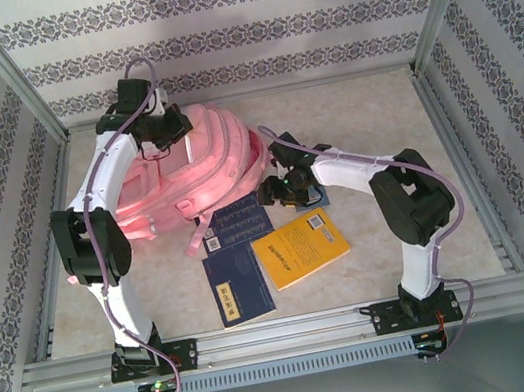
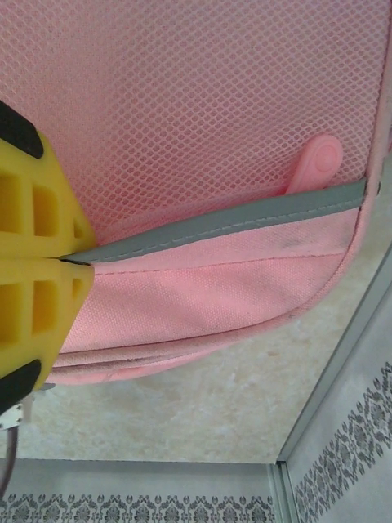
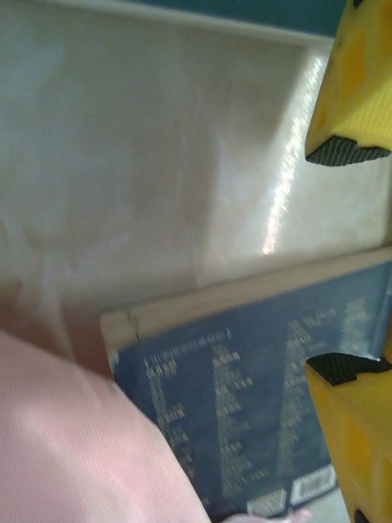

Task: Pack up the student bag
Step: Move the book to the center of the table.

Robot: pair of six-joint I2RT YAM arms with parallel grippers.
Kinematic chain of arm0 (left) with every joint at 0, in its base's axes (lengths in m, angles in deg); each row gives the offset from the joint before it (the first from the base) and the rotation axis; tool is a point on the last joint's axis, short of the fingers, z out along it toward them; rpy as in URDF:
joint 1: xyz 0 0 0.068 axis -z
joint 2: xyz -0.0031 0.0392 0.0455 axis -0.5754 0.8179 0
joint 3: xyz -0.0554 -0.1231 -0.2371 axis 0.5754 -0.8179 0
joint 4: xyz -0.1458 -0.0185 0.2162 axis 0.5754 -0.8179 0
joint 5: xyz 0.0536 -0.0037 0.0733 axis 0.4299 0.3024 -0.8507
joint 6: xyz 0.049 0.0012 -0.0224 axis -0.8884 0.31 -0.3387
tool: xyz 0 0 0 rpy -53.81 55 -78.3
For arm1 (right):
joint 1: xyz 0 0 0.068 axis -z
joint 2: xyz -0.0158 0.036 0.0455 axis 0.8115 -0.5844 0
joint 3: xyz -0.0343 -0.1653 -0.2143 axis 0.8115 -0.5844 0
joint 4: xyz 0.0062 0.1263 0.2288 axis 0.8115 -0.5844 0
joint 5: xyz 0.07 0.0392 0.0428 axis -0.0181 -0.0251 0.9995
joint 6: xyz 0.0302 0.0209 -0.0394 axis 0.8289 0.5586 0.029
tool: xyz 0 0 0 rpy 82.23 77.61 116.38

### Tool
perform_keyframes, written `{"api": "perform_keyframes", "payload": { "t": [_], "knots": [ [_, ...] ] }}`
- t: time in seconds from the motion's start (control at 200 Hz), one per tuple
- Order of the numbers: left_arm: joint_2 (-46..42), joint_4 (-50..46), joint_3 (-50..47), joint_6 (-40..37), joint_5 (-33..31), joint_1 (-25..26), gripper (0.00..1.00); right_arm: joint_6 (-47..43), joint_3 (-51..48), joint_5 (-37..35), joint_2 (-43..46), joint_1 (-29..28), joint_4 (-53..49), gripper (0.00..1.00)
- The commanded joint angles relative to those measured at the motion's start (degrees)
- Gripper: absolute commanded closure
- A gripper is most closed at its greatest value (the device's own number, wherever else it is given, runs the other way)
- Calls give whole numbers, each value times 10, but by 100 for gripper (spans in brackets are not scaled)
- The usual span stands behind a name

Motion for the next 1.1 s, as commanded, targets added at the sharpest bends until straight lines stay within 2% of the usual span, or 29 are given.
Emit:
{"api": "perform_keyframes", "payload": {
  "t": [0.0, 0.205, 0.345, 0.51, 0.54, 0.665, 0.749, 0.859, 0.924, 1.044, 1.094],
  "knots": [
    [-5, 7, -4, -18, 8, -1, 100, 4, 13, -63, -9, 4, -32, 38],
    [8, -10, 15, -24, 11, 6, 100, -18, -10, -184, 5, 24, -79, 39],
    [20, -39, 44, -45, -9, 21, 100, -19, -57, -225, 48, 55, -75, 39],
    [38, -77, 93, -64, -33, 43, 99, -42, -94, -188, 117, 86, -52, 38],
    [43, -87, 104, -70, -40, 47, 96, -46, -100, -164, 131, 93, -42, 37],
    [59, -136, 156, -92, -91, 77, 69, -21, -150, -31, 209, 140, 46, 35],
    [69, -172, 206, -117, -144, 108, 60, 17, -169, 3, 243, 180, 74, 35],
    [96, -205, 280, -143, -192, 155, 52, 75, -186, 40, 243, 228, 100, 37],
    [122, -204, 311, -149, -176, 181, 48, 114, -204, 59, 236, 252, 133, 37],
    [190, -179, 346, -115, -81, 212, 45, 161, -232, 64, 227, 278, 178, 37],
    [217, -160, 345, -100, -60, 224, 45, 168, -235, 63, 220, 285, 182, 36]
  ]
}}
